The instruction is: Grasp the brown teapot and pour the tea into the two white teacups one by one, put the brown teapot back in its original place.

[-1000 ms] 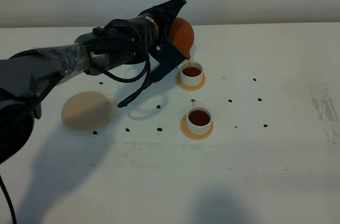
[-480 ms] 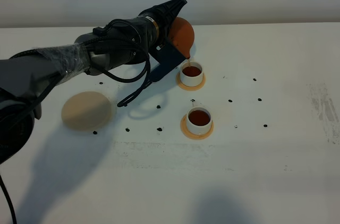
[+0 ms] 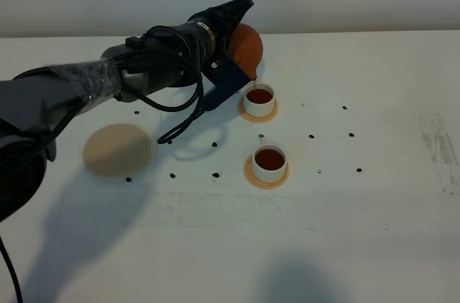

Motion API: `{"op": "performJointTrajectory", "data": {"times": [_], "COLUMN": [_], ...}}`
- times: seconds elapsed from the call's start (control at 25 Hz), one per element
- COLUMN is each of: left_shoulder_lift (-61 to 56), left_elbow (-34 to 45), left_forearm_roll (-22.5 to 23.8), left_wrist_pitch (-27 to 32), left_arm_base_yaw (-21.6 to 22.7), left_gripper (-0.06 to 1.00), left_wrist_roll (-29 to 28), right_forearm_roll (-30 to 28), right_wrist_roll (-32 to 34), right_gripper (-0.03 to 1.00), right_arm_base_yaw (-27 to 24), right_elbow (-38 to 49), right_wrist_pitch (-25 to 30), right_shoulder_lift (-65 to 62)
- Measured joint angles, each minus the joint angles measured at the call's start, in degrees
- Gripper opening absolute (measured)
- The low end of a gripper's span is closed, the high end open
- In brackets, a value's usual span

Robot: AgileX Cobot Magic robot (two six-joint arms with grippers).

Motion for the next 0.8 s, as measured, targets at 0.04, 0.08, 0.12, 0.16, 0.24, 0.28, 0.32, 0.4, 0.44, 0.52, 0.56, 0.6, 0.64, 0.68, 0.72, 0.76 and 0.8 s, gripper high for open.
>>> {"op": "performJointTrajectory", "data": {"times": [0.04,0.08,0.12,0.16,0.24,0.28,0.32,0.4,0.44,0.52,0.56,0.6,0.64,0.68,0.72,0.76,0.8], "left_shoulder_lift": [0.0,0.0,0.0,0.0,0.0,0.0,0.0,0.0,0.0,0.0,0.0,0.0,0.0,0.0,0.0,0.0,0.0], "left_elbow": [0.0,0.0,0.0,0.0,0.0,0.0,0.0,0.0,0.0,0.0,0.0,0.0,0.0,0.0,0.0,0.0,0.0], "left_forearm_roll": [0.0,0.0,0.0,0.0,0.0,0.0,0.1,0.1,0.1,0.1,0.1,0.1,0.1,0.1,0.2,0.2,0.3], "left_wrist_pitch": [-0.1,-0.2,-0.3,-0.4,-0.4,-0.4,-0.4,-0.6,-0.6,-0.8,-0.8,-0.8,-0.8,-0.8,-0.8,-0.8,-0.8], "left_arm_base_yaw": [0.0,0.0,0.0,0.0,0.0,0.0,0.0,0.0,0.0,0.0,0.0,0.0,0.0,0.0,0.0,0.0,0.0], "left_gripper": [0.12,0.12,0.12,0.12,0.12,0.12,0.12,0.12,0.12,0.12,0.12,0.12,0.12,0.12,0.12,0.12,0.12], "left_wrist_roll": [0.1,0.1,0.1,0.2,0.6,0.8,1.0,1.3,1.4,1.5,1.6,1.7,1.7,1.7,1.7,1.7,1.7], "right_forearm_roll": [0.0,0.0,0.0,0.0,0.0,0.0,0.0,0.0,0.0,0.0,0.0,0.0,0.0,0.0,0.0,0.0,0.0], "right_wrist_roll": [0.0,0.0,0.0,0.0,0.0,0.0,0.0,0.0,0.0,0.0,0.0,0.0,0.0,0.0,0.0,0.0,0.0], "right_gripper": [0.44,0.44,0.44,0.44,0.44,0.44,0.44,0.44,0.44,0.44,0.44,0.44,0.44,0.44,0.44,0.44,0.44], "right_arm_base_yaw": [0.0,0.0,0.0,0.0,0.0,0.0,0.0,0.0,0.0,0.0,0.0,0.0,0.0,0.0,0.0,0.0,0.0], "right_elbow": [0.0,0.0,0.0,0.0,0.0,0.0,0.0,0.0,0.0,0.0,0.0,0.0,0.0,0.0,0.0,0.0,0.0], "right_wrist_pitch": [0.0,0.0,0.0,0.0,0.0,0.0,0.0,0.0,0.0,0.0,0.0,0.0,0.0,0.0,0.0,0.0,0.0], "right_shoulder_lift": [0.0,0.0,0.0,0.0,0.0,0.0,0.0,0.0,0.0,0.0,0.0,0.0,0.0,0.0,0.0,0.0,0.0]}}
